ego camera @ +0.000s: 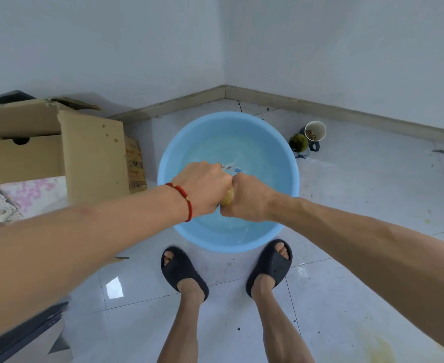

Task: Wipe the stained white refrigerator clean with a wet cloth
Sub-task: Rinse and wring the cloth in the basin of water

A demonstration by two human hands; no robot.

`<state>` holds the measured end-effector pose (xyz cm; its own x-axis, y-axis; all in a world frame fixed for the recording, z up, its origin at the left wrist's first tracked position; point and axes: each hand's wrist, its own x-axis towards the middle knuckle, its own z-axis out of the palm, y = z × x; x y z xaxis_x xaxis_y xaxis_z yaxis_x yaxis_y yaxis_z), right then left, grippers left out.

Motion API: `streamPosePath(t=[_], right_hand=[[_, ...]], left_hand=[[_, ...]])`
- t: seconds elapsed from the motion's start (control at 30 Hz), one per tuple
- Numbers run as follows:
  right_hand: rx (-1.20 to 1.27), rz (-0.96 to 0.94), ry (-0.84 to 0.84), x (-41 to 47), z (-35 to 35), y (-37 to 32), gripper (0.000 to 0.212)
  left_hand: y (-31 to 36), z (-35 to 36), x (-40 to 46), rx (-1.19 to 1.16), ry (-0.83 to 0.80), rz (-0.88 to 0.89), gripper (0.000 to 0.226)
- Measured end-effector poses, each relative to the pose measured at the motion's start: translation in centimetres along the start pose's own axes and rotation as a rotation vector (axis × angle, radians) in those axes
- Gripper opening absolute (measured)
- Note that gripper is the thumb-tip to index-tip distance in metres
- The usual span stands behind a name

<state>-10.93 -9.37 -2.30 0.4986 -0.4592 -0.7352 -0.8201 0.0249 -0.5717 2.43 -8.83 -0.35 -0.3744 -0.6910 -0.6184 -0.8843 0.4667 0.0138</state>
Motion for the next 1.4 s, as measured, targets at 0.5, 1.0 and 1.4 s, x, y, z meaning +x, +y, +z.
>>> streamPosePath(t=[0.5, 1.0, 1.4], right_hand=[[-0.832, -0.476, 0.262, 0.1, -0.4, 2.6, 0.03], [-0.76, -0.399, 0.402, -10.2, -8.8, -3.6, 0.037], [0.524, -0.232, 0.237, -33.0, -14.2, -15.7, 0.04]], left_hand=[[4.5, 1.9, -1.4, -1.381, -0.203, -0.643, 0.026], [2.8, -10.5, -8.6, -1.605, -0.229, -0.336, 0.022], [-1.1, -28.1, -23.5, -1.429, 0.463, 0.1, 0.039]])
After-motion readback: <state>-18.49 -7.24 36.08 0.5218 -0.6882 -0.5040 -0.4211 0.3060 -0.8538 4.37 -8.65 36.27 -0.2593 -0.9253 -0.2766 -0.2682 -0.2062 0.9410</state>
